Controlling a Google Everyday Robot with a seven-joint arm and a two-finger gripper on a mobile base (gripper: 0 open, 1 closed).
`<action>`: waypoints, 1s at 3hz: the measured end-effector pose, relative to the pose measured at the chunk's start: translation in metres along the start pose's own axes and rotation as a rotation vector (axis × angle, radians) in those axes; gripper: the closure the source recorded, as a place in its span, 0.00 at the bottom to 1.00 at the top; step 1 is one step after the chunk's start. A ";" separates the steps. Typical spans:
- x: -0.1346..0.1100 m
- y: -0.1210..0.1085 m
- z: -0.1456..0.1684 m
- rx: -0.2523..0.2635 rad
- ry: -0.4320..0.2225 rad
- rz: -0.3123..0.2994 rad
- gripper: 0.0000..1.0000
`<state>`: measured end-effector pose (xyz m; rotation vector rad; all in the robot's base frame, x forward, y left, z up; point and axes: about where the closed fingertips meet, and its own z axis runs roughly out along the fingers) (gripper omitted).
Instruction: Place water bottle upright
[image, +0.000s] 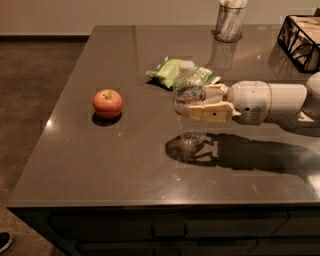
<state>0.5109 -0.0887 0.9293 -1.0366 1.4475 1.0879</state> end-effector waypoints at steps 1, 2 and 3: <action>-0.001 -0.001 -0.001 0.000 -0.049 0.015 1.00; 0.001 0.001 0.001 -0.017 -0.067 -0.018 1.00; 0.003 0.003 0.003 -0.035 -0.083 -0.054 0.84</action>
Offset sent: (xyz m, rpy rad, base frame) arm -0.0026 -0.0019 -0.0058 0.0752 -0.0809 0.0249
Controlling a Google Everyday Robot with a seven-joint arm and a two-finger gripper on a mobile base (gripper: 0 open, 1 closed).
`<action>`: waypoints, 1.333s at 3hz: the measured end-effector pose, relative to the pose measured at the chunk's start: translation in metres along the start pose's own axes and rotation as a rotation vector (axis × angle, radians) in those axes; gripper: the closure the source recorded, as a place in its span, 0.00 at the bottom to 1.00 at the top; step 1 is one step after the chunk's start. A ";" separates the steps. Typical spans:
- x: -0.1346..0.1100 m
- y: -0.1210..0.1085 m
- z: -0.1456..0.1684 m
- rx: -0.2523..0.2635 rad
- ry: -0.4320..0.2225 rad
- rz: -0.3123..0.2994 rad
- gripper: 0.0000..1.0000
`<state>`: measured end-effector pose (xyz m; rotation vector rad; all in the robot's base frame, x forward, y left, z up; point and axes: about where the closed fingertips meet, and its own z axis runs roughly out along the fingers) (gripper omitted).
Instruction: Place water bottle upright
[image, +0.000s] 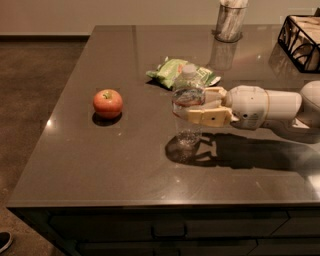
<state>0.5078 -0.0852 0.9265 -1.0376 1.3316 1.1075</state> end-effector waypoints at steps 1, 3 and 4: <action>0.002 0.002 0.002 -0.014 -0.007 -0.017 0.61; 0.000 0.003 0.007 -0.023 -0.006 -0.019 0.14; 0.000 0.004 0.009 -0.028 -0.006 -0.020 0.00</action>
Offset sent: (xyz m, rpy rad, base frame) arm -0.0012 0.0018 -0.0019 0.0038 -0.0165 0.0128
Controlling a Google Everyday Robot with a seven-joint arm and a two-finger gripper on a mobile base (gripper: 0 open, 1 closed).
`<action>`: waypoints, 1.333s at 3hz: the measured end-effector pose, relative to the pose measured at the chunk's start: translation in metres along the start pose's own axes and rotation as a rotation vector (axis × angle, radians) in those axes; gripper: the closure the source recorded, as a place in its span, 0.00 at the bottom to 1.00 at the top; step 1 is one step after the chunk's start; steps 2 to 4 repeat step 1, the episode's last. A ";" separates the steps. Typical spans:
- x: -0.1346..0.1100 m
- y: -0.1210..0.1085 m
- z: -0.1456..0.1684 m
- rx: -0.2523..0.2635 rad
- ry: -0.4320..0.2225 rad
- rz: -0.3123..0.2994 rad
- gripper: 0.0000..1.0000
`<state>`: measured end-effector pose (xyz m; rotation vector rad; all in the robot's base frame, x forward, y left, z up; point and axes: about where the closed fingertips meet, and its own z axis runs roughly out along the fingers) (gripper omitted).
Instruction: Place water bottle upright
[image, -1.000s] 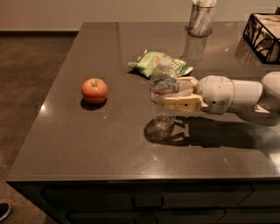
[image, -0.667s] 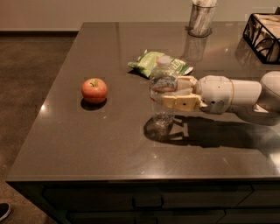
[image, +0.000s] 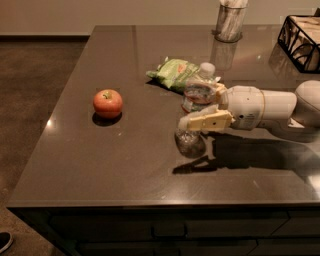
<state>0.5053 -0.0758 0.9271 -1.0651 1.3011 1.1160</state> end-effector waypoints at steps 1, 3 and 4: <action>0.000 0.000 0.000 0.000 0.000 0.000 0.00; 0.000 0.000 0.000 0.000 0.000 0.000 0.00; 0.000 0.000 0.000 0.000 0.000 0.000 0.00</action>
Offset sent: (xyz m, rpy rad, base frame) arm 0.0000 0.0000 0.0000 0.0000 0.0000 0.0000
